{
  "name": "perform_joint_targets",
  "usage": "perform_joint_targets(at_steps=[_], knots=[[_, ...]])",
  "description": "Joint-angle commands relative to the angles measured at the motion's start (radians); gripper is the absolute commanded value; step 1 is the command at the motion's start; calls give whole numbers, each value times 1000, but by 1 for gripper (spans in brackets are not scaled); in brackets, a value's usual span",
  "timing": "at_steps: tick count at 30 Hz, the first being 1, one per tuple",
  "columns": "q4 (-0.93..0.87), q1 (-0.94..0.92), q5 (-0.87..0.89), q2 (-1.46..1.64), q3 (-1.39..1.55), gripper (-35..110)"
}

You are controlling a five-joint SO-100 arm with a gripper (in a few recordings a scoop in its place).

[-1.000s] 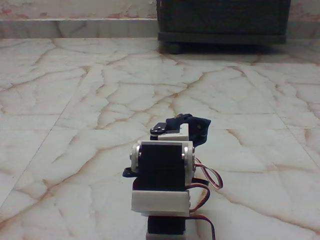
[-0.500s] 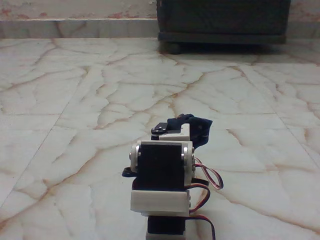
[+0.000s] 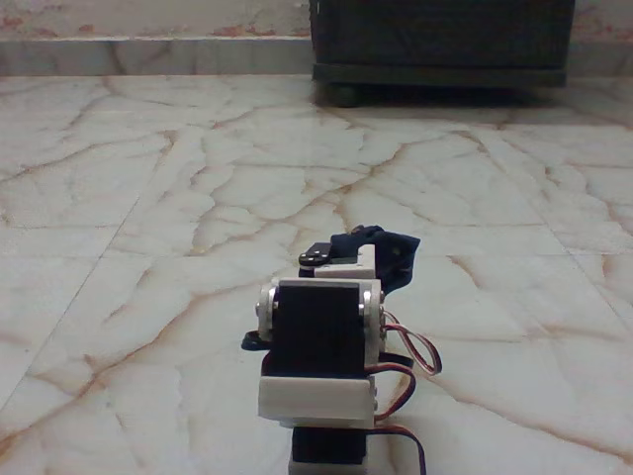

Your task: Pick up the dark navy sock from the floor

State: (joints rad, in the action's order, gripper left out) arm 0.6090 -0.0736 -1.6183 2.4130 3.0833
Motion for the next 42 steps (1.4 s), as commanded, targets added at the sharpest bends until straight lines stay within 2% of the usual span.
perform_joint_targets(at_steps=[1,42], knots=[[15,-2,9,43,-2,0],[11,-3,29,43,-2,0]])
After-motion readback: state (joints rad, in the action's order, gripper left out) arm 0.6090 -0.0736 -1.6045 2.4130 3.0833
